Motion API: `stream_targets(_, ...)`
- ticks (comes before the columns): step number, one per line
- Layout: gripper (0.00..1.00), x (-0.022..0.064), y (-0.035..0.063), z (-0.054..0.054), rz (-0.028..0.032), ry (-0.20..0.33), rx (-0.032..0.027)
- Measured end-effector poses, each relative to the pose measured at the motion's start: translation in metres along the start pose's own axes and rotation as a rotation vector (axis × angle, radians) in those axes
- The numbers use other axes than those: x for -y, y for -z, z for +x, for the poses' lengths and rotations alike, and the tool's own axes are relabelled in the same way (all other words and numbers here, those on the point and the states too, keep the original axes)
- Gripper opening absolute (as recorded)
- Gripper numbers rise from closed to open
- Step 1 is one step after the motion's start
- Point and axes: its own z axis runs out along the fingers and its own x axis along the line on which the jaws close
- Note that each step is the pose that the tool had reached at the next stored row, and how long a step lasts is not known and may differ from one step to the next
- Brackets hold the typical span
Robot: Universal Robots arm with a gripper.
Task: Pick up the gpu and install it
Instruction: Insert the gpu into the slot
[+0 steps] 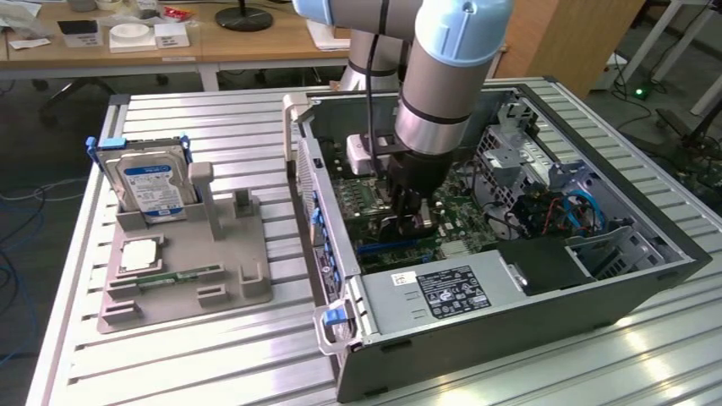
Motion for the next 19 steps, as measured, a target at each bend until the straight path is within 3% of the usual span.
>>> stream_targets(8, 0.27, 0.0, -0.0035, 0.0001, -0.0012, 0.0, -0.0002)
stream_targets(12, 0.27, 0.0001, 0.0016, -0.0001, -0.0008, 0.0, 0.0002)
stream_targets(19, 0.27, 0.0, 0.0017, -0.0001, -0.0011, 0.0, 0.0002)
